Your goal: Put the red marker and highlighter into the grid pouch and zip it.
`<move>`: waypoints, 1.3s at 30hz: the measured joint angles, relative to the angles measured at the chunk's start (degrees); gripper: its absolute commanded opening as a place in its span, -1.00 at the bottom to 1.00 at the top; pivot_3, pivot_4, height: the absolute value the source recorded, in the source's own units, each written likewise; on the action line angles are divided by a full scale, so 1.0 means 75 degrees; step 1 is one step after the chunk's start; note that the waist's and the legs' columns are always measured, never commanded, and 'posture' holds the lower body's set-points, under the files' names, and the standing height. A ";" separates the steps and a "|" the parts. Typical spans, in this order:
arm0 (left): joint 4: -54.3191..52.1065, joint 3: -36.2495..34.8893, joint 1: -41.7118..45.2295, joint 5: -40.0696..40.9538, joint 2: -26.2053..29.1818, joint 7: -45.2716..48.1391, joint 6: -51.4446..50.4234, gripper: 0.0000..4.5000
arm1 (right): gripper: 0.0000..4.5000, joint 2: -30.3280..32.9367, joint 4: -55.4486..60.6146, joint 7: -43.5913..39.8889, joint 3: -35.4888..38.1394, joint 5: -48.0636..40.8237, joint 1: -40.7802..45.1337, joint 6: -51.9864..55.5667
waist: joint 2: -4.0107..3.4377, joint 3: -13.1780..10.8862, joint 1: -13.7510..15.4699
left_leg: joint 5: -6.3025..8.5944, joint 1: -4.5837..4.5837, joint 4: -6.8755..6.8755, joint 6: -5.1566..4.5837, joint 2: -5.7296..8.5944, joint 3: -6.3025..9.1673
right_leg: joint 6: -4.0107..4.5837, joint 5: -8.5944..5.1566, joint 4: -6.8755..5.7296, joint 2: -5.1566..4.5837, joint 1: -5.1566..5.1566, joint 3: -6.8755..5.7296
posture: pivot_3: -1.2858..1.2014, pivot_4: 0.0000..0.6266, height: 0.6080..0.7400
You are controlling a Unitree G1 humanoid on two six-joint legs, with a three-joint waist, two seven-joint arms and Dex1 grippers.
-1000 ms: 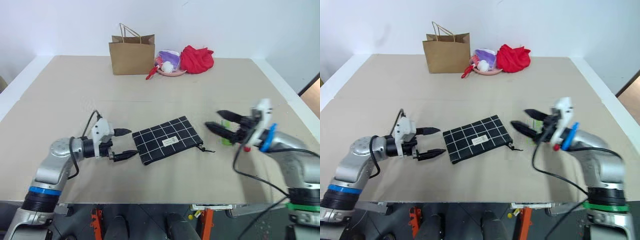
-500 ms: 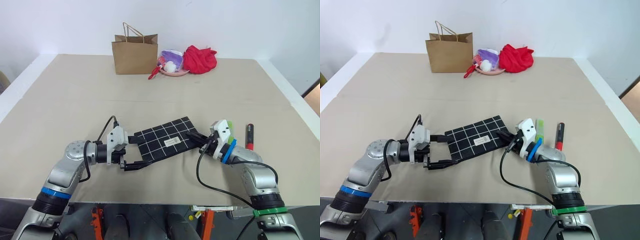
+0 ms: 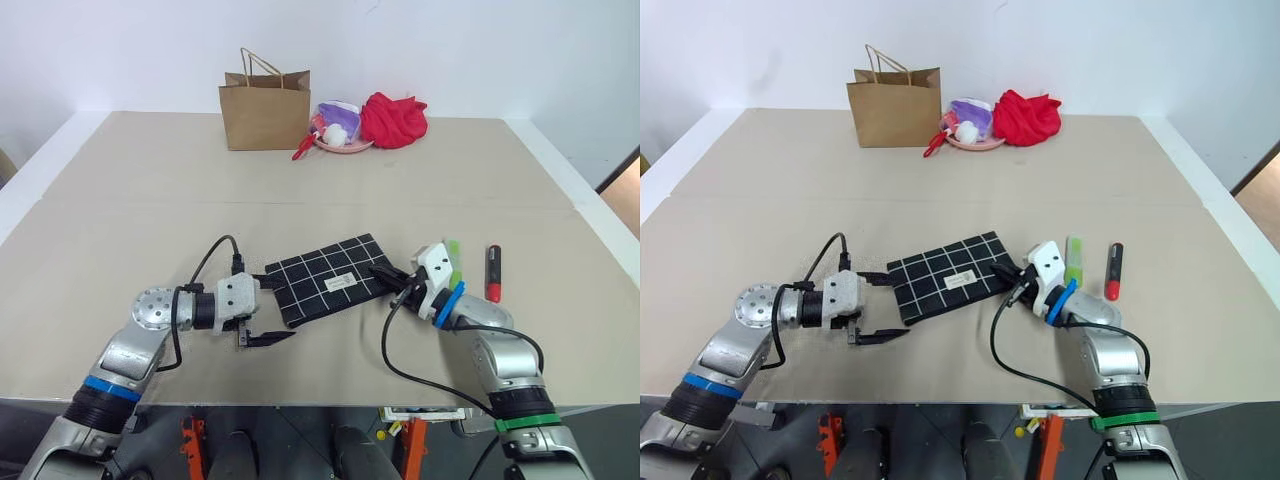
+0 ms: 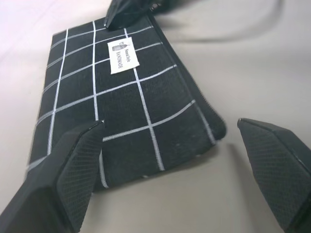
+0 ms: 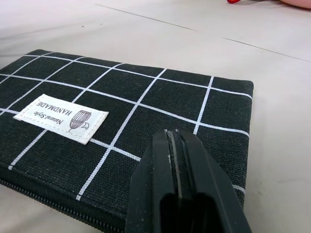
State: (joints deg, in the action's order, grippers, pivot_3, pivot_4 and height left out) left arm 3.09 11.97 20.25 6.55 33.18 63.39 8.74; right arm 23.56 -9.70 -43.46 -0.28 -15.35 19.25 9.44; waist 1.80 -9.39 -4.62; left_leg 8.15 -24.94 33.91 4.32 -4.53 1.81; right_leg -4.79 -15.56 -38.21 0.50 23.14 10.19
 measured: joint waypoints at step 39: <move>0.1640 0.0189 0.1392 0.1689 -0.0736 0.1057 -0.1441 -1.00 | 0.37 0.0348 0.2562 0.0117 0.1224 -0.1442 -0.0334 0.0661 | -0.0085 0.0043 0.0016 | -0.0027 -0.0027 -0.0030 -0.0038 0.0004 0.0028 | -0.0037 0.0008 -0.0007 0.0007 0.0019 -0.0016 | 0.03 -0.52 1.00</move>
State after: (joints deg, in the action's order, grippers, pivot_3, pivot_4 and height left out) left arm 15.40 13.38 30.69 19.21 27.66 71.32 -2.07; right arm 26.17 9.52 -42.58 8.90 -26.17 16.74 14.40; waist 1.17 -9.07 -4.50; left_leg 7.95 -25.15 33.69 4.03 -4.50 2.02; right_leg -5.06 -15.50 -38.26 0.55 23.28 10.07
